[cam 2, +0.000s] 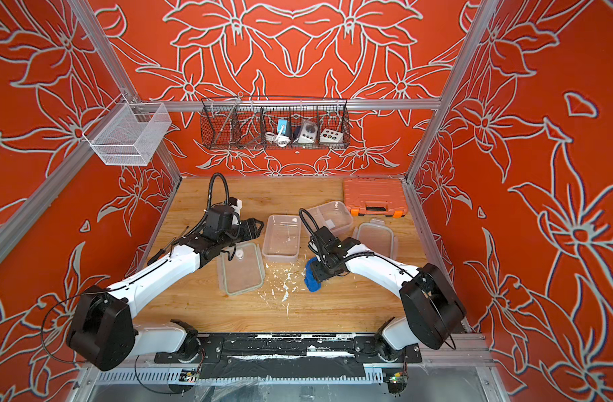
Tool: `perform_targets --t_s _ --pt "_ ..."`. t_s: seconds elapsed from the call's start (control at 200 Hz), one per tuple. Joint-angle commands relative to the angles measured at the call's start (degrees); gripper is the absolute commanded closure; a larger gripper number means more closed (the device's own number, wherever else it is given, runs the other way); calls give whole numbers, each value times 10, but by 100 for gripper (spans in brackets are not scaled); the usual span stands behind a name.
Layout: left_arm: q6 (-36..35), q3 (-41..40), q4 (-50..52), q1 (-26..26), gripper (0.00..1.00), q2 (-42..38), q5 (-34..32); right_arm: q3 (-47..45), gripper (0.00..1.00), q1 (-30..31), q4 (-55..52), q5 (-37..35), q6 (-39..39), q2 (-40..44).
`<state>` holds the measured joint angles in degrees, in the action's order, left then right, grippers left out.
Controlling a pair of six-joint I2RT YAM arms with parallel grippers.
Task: Wipe the insides of the lunch boxes
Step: Place the cleaning item at the center of the board.
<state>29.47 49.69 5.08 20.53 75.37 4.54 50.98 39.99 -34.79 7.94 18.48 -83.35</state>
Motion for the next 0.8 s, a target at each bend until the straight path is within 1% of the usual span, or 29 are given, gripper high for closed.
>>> perform_targets --t_s 0.0,0.195,0.25,0.33,0.4,0.465,0.545,0.585,0.605,0.656,0.736,0.796 --pt "-11 -2 10 -5 25 -6 -9 20 2 -1 -46 -9 -18 33" --pt "-5 -22 -6 -11 17 -19 -12 72 2 -1 -156 -76 -49 128" --pt "-5 -19 -3 -14 16 -16 -10 89 2 -2 -177 -93 -57 156" --pt "-12 -12 6 -19 16 -15 -6 111 2 -2 -194 -97 -68 193" --pt "-19 -8 15 -21 15 -18 -12 126 2 -2 -202 -111 -73 218" --pt "-24 -10 17 -26 15 -26 -17 129 2 -3 -194 -147 -84 241" --pt "-39 -16 15 -32 14 -40 -24 114 2 -6 -157 -205 -105 271" --pt "-45 -17 16 -33 13 -45 -34 102 2 -12 -132 -221 -117 285" --pt "-47 -18 19 -34 13 -46 -39 98 2 -14 -120 -219 -125 290" --pt "-52 -18 22 -38 12 -48 -44 96 2 -14 -103 -170 -142 291" --pt "-58 -15 29 -44 12 -43 -40 122 2 -14 -125 -119 -115 263" --pt "-59 -14 30 -45 11 -39 -35 133 2 -16 -139 -82 -114 245"
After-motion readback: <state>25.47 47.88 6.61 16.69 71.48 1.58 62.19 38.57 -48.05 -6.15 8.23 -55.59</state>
